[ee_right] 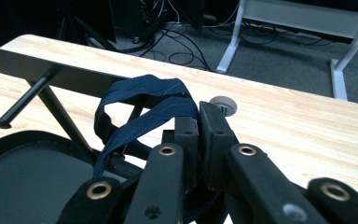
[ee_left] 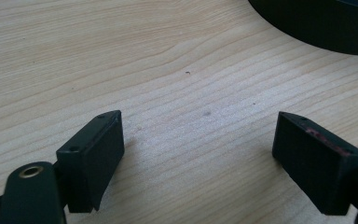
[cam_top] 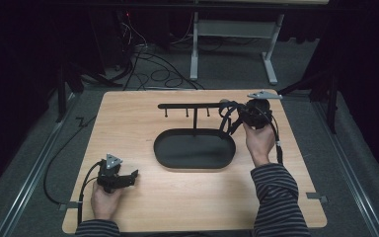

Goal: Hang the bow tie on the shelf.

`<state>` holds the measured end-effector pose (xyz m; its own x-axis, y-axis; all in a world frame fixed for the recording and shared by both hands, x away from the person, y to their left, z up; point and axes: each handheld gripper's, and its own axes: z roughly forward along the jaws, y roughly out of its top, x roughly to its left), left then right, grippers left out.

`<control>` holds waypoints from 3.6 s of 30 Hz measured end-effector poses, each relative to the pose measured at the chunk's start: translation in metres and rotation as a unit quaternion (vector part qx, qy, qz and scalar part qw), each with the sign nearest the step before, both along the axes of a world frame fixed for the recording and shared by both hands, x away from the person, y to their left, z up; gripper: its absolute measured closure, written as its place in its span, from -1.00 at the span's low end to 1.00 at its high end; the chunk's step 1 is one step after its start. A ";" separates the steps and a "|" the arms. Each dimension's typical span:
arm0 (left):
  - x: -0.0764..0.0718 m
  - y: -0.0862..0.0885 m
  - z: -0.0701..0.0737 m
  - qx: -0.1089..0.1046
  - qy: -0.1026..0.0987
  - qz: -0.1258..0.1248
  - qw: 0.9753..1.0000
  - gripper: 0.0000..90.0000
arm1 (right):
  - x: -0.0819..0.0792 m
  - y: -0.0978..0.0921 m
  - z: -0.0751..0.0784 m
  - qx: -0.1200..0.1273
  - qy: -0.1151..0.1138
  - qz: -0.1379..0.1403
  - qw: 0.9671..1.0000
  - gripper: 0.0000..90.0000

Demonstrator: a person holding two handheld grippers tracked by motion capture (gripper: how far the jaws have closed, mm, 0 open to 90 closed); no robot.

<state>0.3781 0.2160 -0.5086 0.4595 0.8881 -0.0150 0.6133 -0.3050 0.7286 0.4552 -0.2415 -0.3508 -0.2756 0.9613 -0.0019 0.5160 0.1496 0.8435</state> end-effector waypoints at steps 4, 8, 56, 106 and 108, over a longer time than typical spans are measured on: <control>0.000 0.000 0.000 0.000 0.000 0.000 1.000 -0.62 | 0.001 -0.001 -0.004 -0.002 0.007 -0.003 1.000 0.95; 0.000 0.000 0.000 0.000 0.000 0.000 1.000 -0.62 | 0.002 -0.003 -0.009 -0.003 0.013 -0.003 1.000 0.95; 0.000 0.000 0.000 0.000 0.000 0.000 1.000 -0.62 | -0.011 -0.012 -0.030 0.031 0.029 0.035 0.999 0.43; 0.000 0.000 0.000 -0.001 -0.001 0.001 1.000 -0.62 | -0.101 -0.070 -0.004 0.064 -0.045 0.034 0.996 0.27; 0.000 0.000 0.000 -0.001 -0.001 0.001 1.000 -0.62 | -0.105 -0.072 -0.005 0.067 -0.045 0.032 0.996 0.26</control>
